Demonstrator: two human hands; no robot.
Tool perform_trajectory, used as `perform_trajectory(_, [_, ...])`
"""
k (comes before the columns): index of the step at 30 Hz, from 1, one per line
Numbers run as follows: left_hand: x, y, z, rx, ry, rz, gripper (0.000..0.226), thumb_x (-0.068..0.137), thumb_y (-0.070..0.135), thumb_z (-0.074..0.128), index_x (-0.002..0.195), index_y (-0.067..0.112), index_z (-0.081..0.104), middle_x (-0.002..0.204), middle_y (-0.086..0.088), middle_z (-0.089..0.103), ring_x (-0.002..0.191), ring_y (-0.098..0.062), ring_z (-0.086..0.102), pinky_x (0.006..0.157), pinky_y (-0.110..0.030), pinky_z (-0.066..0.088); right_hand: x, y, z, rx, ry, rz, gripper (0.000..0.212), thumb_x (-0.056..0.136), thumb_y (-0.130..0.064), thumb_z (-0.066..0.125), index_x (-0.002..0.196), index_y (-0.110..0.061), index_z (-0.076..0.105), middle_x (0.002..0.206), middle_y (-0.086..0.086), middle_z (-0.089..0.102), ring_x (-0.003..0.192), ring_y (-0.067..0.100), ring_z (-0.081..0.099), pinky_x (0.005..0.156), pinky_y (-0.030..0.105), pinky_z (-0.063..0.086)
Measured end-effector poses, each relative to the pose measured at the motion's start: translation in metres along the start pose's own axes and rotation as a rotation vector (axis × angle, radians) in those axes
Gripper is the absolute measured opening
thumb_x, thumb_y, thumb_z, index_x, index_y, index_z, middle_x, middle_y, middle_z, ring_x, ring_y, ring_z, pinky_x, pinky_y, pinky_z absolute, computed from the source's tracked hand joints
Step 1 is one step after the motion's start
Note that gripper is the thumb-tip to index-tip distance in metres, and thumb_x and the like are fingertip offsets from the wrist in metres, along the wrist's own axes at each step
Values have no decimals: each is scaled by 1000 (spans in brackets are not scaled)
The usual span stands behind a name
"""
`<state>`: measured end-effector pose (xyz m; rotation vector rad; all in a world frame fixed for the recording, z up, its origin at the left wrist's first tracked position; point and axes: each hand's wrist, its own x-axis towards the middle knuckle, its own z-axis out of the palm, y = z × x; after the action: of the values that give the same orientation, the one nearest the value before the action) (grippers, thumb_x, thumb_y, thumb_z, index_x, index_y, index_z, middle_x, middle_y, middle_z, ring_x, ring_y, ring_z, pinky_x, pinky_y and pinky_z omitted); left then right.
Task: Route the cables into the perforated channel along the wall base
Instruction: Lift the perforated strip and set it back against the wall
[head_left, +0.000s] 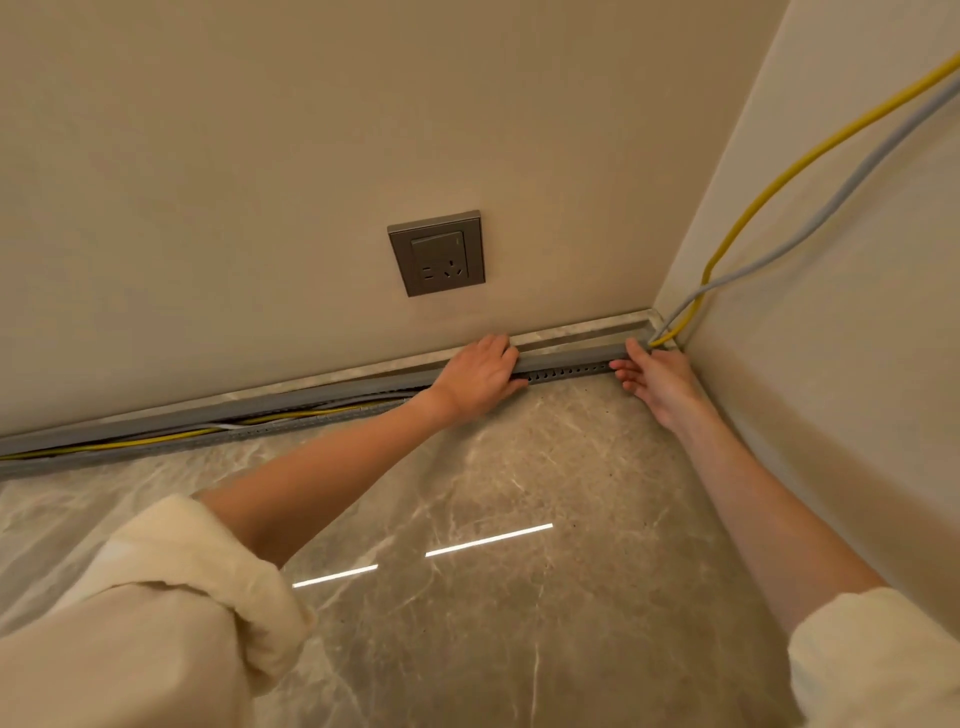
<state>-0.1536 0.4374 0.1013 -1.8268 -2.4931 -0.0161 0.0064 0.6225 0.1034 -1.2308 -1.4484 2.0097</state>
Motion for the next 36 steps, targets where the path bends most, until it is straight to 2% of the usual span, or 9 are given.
perform_trajectory(5, [23, 22, -5, -109, -65, 2, 40, 94, 39, 47, 111, 3, 48, 112, -18, 56, 99, -32, 54, 82, -42, 45, 2, 9, 0, -103, 118, -63, 32, 92, -31, 60, 71, -7, 60, 42, -1, 62, 35, 5, 54, 35, 16, 44])
perform_trajectory(10, [21, 27, -5, -61, -65, -33, 34, 98, 34, 38, 109, 2, 45, 112, -20, 51, 100, -34, 50, 76, -44, 44, -1, 25, 2, -91, 305, -107, 35, 100, -29, 41, 76, -7, 55, 57, 9, 60, 32, 7, 51, 34, 20, 41])
perform_trajectory(14, [13, 26, -12, -54, -32, 0, 33, 98, 34, 36, 107, 3, 45, 109, -19, 51, 96, -33, 50, 72, -43, 44, -13, 30, 6, -15, 429, -185, 20, 99, -25, 40, 82, -17, 47, 69, 13, 60, 45, 14, 52, 40, 25, 40])
perform_trajectory(16, [7, 22, -18, -56, -16, 11, 33, 98, 35, 36, 106, 4, 45, 107, -18, 51, 93, -32, 50, 67, -40, 41, -19, 28, 10, 49, 481, -268, 14, 96, -29, 49, 87, -18, 48, 83, 11, 61, 62, 17, 57, 54, 30, 46])
perform_trajectory(18, [1, 18, -26, -61, -1, 14, 32, 98, 36, 36, 106, 6, 44, 105, -17, 51, 90, -31, 50, 64, -37, 35, -23, 22, 15, 97, 440, -324, 18, 92, -32, 56, 101, -17, 52, 98, 5, 61, 87, 17, 58, 75, 35, 49])
perform_trajectory(20, [-5, 15, -34, -65, 7, 15, 31, 98, 37, 37, 106, 7, 44, 104, -16, 51, 87, -31, 51, 63, -36, 33, -27, 12, 23, 214, 346, -316, 15, 92, -30, 58, 102, -18, 57, 100, 1, 62, 95, 15, 57, 83, 34, 48])
perform_trajectory(24, [-18, 9, -51, -76, 25, 3, 29, 97, 38, 36, 101, 10, 43, 99, -13, 49, 75, -26, 47, 60, -38, 37, -31, -6, 29, 326, 179, -316, 25, 95, -21, 53, 74, -20, 66, 87, 6, 66, 91, 21, 59, 78, 32, 49])
perform_trajectory(29, [-29, 1, -66, -74, 42, -10, 29, 98, 37, 36, 100, 10, 44, 97, -12, 49, 78, -25, 46, 65, -35, 34, -36, -16, 31, 280, 120, -381, 24, 99, -21, 45, 78, -18, 56, 88, 5, 72, 83, 20, 67, 66, 30, 56])
perform_trajectory(36, [-36, -4, -74, -66, 67, -9, 28, 97, 37, 37, 101, 10, 44, 95, -11, 49, 73, -17, 35, 62, -33, 31, -40, -26, 34, 371, 128, -312, 26, 103, -24, 31, 80, -17, 40, 67, 3, 75, 73, 28, 71, 64, 35, 58])
